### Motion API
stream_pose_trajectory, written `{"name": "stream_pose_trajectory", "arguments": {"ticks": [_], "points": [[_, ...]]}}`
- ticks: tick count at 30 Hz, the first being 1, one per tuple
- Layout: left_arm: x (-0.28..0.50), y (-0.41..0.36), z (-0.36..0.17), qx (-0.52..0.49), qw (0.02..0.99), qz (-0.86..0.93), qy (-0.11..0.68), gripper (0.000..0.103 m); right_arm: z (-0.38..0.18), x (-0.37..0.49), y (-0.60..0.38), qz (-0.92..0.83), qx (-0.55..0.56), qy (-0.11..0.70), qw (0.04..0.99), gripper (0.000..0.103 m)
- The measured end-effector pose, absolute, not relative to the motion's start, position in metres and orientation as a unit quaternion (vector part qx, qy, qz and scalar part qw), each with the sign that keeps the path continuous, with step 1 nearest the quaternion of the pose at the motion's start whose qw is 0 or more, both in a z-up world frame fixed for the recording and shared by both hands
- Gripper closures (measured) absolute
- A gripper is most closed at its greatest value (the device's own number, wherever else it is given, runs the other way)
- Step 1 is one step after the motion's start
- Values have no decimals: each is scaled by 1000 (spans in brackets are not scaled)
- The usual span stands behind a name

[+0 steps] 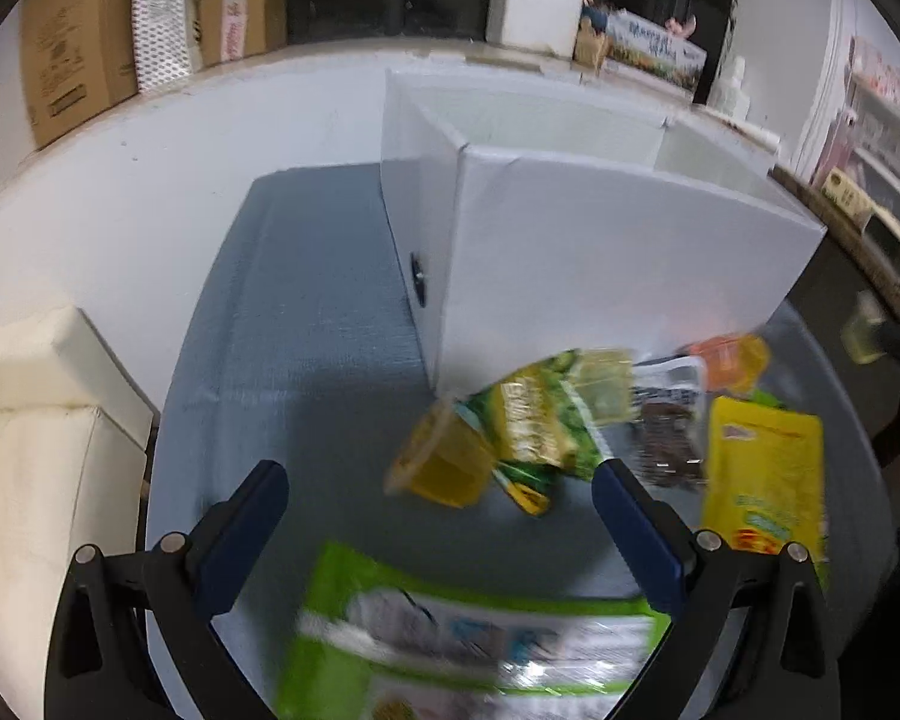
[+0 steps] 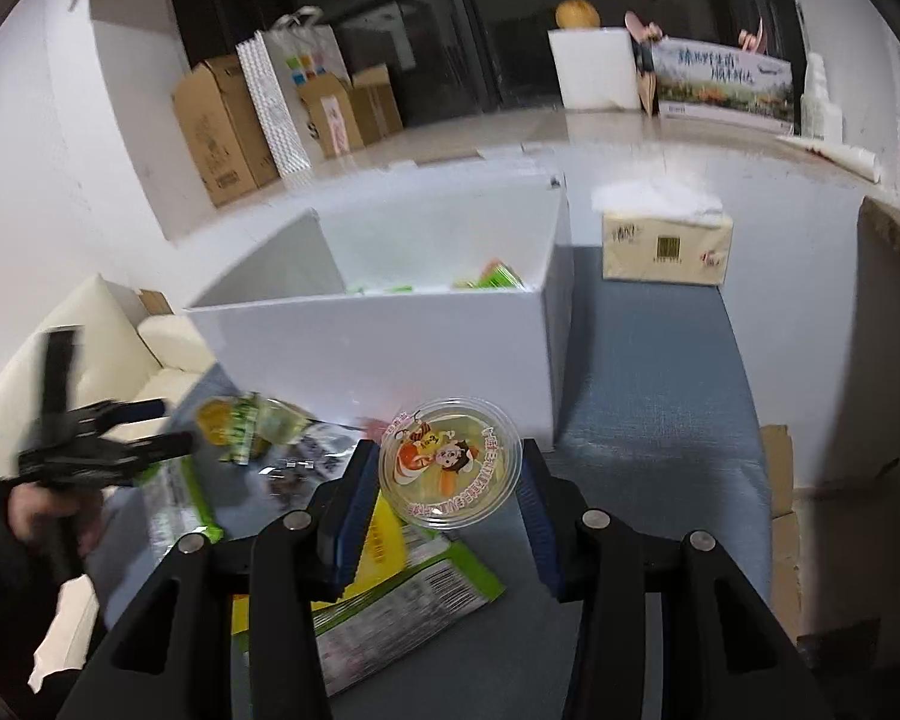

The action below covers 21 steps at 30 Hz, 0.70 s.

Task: Organize snacks
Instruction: 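Grasp another clear jelly cup with the right gripper while the left gripper grasps a yellow jelly cup, then carry both jelly cups over the white box and release them inside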

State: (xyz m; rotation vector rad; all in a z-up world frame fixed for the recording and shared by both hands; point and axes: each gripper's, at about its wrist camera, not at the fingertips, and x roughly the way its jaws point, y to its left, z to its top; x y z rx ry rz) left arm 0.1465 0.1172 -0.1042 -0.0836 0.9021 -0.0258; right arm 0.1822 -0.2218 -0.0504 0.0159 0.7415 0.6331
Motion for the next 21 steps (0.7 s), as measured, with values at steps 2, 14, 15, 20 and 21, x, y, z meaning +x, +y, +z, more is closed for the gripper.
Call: {"name": "stream_pose_trajectory", "arguments": {"ticks": [2,14,15,20,21], "points": [[156,123,-111,-25,893,-18,449,0,-44,172,-222,303,10,351,886,54],[157,106,-116,34,885,-101,453,63,-42,157,-214,309,13,351,884,54],[155,104,-114,32,886,-101,452,64,-41,156,-212,312,12,350,883,54],[130,105,-88,-13,901,-100,422,65,-32,148,-203,331,9,340,880,54],[125,104,-82,-16,905,-100,413,65,-29,146,-201,334,7,337,880,54]]}}
